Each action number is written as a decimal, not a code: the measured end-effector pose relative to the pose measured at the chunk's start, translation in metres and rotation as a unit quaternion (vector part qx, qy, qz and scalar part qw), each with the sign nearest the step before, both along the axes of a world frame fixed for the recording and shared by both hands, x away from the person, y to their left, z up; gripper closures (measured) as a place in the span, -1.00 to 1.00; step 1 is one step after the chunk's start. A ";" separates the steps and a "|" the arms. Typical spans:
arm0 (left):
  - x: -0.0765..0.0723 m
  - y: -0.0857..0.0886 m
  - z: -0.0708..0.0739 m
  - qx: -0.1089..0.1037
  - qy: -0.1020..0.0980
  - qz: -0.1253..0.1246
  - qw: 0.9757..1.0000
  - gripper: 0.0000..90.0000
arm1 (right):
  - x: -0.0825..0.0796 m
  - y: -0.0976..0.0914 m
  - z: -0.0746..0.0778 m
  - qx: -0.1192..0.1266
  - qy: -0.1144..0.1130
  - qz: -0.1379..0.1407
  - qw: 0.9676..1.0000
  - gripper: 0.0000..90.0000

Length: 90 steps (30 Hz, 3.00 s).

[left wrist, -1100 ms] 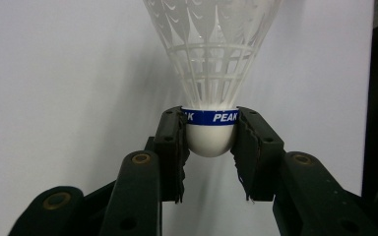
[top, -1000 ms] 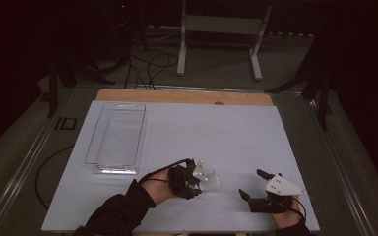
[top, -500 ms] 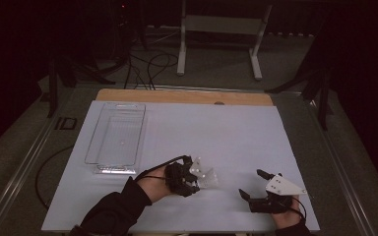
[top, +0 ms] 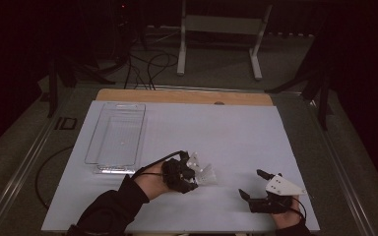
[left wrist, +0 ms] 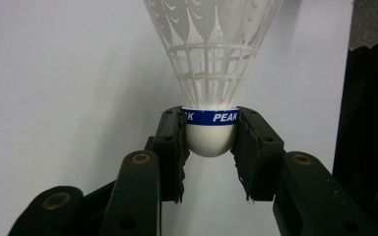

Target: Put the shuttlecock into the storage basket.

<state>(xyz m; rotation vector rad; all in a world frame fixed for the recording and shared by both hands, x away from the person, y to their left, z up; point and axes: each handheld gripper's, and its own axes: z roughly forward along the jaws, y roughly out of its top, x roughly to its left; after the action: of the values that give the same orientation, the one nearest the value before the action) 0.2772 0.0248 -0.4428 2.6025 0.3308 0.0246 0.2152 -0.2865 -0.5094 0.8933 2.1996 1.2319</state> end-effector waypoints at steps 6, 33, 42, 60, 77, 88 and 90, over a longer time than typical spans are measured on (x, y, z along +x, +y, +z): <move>0.002 0.005 0.009 -0.003 0.002 0.010 1.000 0.48 | 0.000 -0.001 0.000 0.001 -0.001 0.000 1.000 -0.80; 0.012 0.040 0.031 -0.015 0.017 0.048 0.999 0.48 | -0.001 0.001 0.002 0.007 -0.010 0.006 1.000 -0.80; 0.014 0.055 0.044 -0.020 0.006 0.066 0.998 0.48 | -0.002 0.002 0.002 0.006 -0.010 0.004 1.000 -0.80; 0.017 0.098 0.063 -0.031 -0.011 0.105 0.994 0.48 | -0.002 0.002 0.002 0.004 -0.009 0.006 1.000 -0.80; 0.018 0.133 0.076 -0.038 -0.027 0.139 0.989 0.48 | -0.003 0.003 0.002 0.005 -0.010 0.010 1.000 -0.80; 0.022 0.159 0.078 -0.031 -0.031 0.171 0.984 0.48 | -0.003 0.005 0.002 0.003 -0.006 0.010 1.000 -0.80; 0.022 0.163 0.079 -0.036 -0.029 0.176 0.983 0.48 | -0.003 0.005 0.002 0.003 -0.006 0.010 1.000 -0.80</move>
<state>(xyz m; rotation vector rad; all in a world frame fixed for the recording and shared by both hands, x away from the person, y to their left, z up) 0.2997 0.1882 -0.3642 2.4355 0.7526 0.2079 0.2127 -0.2818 -0.5079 0.8659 2.2027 1.2510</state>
